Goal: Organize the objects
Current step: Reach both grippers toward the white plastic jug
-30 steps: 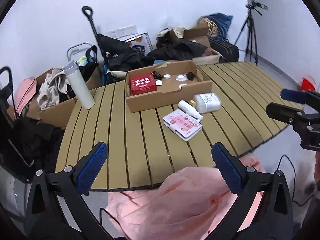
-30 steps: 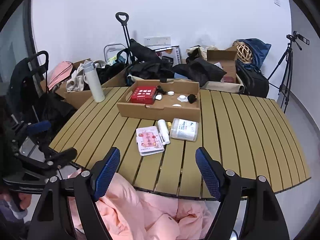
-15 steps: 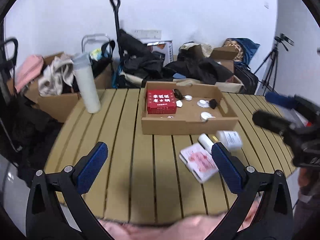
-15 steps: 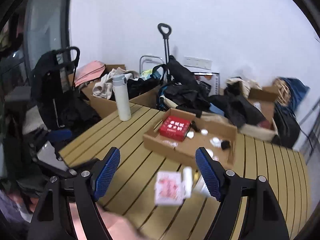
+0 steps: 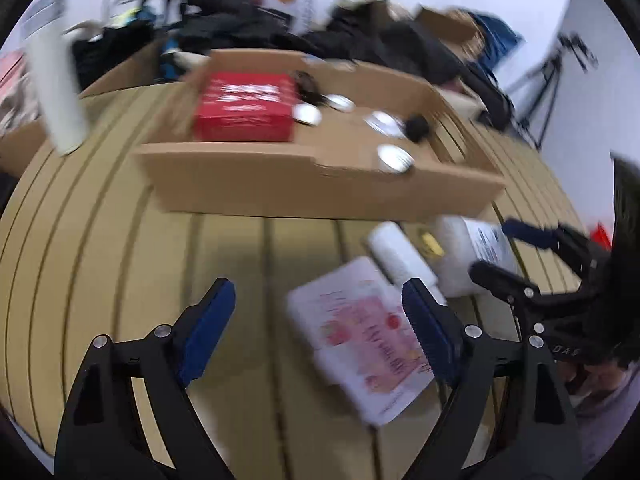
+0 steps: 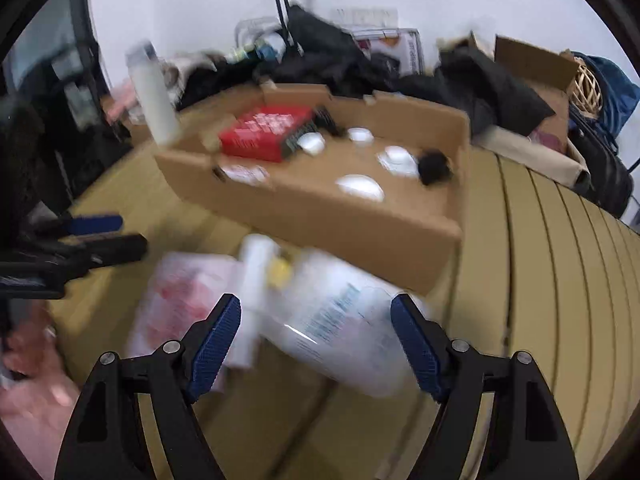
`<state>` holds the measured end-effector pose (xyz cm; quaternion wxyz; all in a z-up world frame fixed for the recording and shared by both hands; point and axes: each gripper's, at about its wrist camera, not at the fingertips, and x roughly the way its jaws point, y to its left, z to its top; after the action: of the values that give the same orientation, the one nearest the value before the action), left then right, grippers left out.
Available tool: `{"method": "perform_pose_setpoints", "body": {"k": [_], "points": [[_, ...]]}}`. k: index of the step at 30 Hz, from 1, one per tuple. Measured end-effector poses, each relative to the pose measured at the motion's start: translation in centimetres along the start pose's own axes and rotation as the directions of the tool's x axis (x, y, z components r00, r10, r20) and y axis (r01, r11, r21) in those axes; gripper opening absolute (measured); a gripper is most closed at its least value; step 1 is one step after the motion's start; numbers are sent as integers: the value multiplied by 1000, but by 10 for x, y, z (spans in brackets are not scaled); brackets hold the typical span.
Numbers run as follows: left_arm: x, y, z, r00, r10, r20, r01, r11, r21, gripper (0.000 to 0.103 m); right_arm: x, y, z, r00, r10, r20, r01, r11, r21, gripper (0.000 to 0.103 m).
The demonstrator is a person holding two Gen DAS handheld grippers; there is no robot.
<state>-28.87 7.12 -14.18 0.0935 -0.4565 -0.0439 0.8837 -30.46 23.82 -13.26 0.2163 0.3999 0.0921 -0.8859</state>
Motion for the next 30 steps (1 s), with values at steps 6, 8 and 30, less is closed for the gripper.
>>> {"method": "perform_pose_setpoints", "body": {"k": [6,8,30], "points": [[40,-19,25,998,-42,-45,41,999,-11,79,9,-19,8,1000,20,8,-21,999,50,80],[48,-26,28,993,-92,-77,91,996,-12,79,6,-22,7,1000,8,0,-8,997,75,80],[42,-61,28,937,-332,-112,332,943,-25,34,4,-68,-27,972,229,49,-221,825,520,49]]}}
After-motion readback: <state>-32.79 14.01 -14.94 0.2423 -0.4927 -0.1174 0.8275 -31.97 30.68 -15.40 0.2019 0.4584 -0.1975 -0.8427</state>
